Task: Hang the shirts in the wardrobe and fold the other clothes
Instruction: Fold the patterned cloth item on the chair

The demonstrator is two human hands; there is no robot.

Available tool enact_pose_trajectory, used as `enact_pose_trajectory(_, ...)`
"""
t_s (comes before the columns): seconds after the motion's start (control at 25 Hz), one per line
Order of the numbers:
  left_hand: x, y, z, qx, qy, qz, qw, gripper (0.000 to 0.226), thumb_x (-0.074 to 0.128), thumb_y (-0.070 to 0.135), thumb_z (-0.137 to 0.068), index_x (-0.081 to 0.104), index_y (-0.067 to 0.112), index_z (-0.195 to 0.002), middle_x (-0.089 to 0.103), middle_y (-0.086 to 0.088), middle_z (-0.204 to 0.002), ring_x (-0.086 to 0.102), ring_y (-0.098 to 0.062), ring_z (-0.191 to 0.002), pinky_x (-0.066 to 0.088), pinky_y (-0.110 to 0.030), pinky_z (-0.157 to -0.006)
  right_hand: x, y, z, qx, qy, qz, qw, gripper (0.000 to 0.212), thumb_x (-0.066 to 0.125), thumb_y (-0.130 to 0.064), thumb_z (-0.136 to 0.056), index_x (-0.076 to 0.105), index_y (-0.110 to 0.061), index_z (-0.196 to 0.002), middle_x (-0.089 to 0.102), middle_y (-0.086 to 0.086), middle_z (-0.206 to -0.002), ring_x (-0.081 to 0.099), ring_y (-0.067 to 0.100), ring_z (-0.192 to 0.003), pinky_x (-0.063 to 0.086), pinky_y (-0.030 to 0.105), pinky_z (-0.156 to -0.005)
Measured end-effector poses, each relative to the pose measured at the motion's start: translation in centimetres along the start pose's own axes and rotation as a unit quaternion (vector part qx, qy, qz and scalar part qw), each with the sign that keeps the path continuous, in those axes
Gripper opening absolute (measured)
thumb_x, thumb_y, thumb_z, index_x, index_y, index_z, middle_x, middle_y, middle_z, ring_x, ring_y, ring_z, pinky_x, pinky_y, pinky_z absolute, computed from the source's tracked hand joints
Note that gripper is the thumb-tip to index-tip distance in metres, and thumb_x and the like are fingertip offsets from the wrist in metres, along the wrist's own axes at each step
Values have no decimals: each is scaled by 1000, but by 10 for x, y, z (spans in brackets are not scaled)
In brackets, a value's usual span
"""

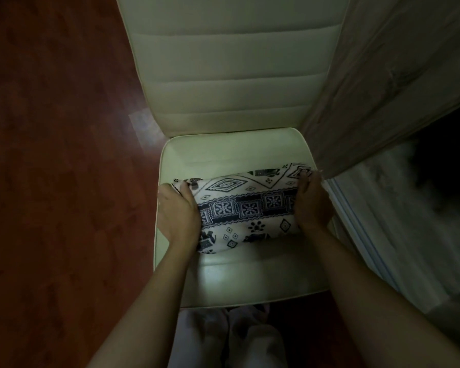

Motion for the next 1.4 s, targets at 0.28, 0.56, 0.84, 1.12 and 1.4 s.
enact_pose_trajectory(0.28, 49, 41, 73, 333, -90, -147, 927, 58, 10, 44, -99, 6, 16, -149, 9, -4, -157, -10, -15, -145, 4, -46, -115, 45, -49, 54, -335, -116, 79, 932, 54, 15, -44, -98, 22, -22, -147, 11, 0, -157, 2, 14, -144, 4, 41, -116)
enact_pose_trajectory(0.56, 84, 36, 66, 316, -205, -187, 907, 61, 11, 48, -98, -3, 18, -149, -8, -1, -157, -15, -17, -143, -6, -39, -115, 78, -18, 43, -315, -157, 194, 916, 56, 7, -51, -94, -7, -38, -146, -16, -9, -155, -17, 10, -142, -15, 43, -112)
enact_pose_trajectory(0.84, 38, 11, 65, 222, -223, -124, 941, 58, 13, 41, -92, -5, 39, -147, -22, 4, -155, -20, -21, -143, 0, -62, -109, 32, -2, 38, -180, -113, 98, 972, 70, 38, -58, -87, 15, -32, -147, -5, 8, -159, -8, 26, -145, -2, 55, -112)
enact_pose_trajectory(1.12, 15, -30, 52, -78, -191, 133, 969, 98, 73, 54, -70, 21, 20, -145, 28, -17, -141, 32, -34, -130, 33, -45, -105, 31, 30, 43, -72, -140, 42, 987, 71, 59, -56, -81, 25, -45, -142, 16, 20, -149, 20, 37, -137, 27, 51, -108)
enact_pose_trajectory(1.4, 26, -28, 35, -102, -275, 78, 953, 66, 80, 59, -54, 61, 11, -95, 68, -3, -90, 65, -26, -86, 54, -37, -75, 25, 25, 30, -71, -198, -65, 976, 74, 74, -38, -75, 37, -37, -139, 48, 10, -139, 48, 31, -124, 47, 45, -97)
Point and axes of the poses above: each hand's wrist, its own z-axis away from the middle knuckle, its own x-axis out of the palm, y = z × x, the point moved 7 cm from there along -z, towards the middle knuckle
